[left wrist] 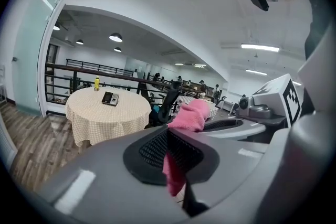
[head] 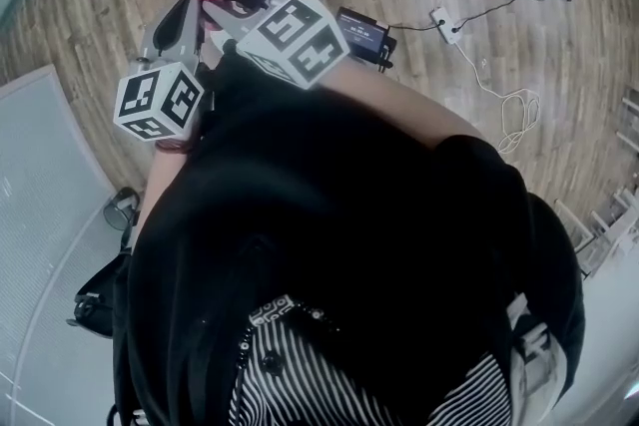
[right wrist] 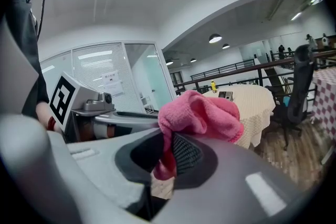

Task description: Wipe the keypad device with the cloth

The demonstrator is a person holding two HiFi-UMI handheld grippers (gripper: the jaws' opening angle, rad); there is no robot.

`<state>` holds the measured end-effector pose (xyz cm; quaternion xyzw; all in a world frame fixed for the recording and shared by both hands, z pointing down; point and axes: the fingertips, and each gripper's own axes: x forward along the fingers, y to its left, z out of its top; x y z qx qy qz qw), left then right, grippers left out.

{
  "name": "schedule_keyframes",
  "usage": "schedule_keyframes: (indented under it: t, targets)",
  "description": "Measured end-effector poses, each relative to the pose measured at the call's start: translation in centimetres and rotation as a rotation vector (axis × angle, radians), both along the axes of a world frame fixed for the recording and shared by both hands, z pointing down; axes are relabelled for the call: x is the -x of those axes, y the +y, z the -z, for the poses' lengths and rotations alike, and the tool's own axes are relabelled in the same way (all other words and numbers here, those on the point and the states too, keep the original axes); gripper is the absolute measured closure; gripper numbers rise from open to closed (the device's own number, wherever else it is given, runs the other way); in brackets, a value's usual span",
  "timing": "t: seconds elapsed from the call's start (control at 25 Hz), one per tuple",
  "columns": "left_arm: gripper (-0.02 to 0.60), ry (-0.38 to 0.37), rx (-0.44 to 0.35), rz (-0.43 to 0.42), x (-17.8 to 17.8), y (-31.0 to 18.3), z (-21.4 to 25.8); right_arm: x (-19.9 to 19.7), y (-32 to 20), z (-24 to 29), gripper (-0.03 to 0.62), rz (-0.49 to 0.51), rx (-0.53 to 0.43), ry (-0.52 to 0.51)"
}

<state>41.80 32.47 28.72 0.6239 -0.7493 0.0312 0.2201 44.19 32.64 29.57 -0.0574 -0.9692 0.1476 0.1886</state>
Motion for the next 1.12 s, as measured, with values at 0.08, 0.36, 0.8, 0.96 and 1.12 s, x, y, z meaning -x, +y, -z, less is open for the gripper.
schedule_keyframes:
  t: [0.08, 0.36, 0.8, 0.96, 1.12]
  targets:
    - [0.583, 0.002, -0.006, -0.007, 0.4, -0.6, 0.0, 0.4, -0.5, 0.0, 0.549, -0.005, -0.007, 0.003]
    - [0.583, 0.007, -0.021, -0.085, 1.6, -3.9, 0.3, 1.6, -3.7, 0.3, 0.549, -0.073, -0.018, 0.018]
    - [0.583, 0.029, -0.028, -0.167, 9.1, -8.1, -1.4, 9.2, -7.7, -1.3, 0.549, -0.16, -0.02, 0.045]
    - [0.583, 0.04, -0.038, -0.177, 13.5, -8.9, -1.6, 13.5, -8.5, -1.5, 0.549, -0.184, -0.028, 0.051]
    - [0.583, 0.039, -0.041, -0.195, 17.0, -9.1, -0.4, 17.0, -8.6, -0.3, 0.549, -0.201, -0.029, 0.053]
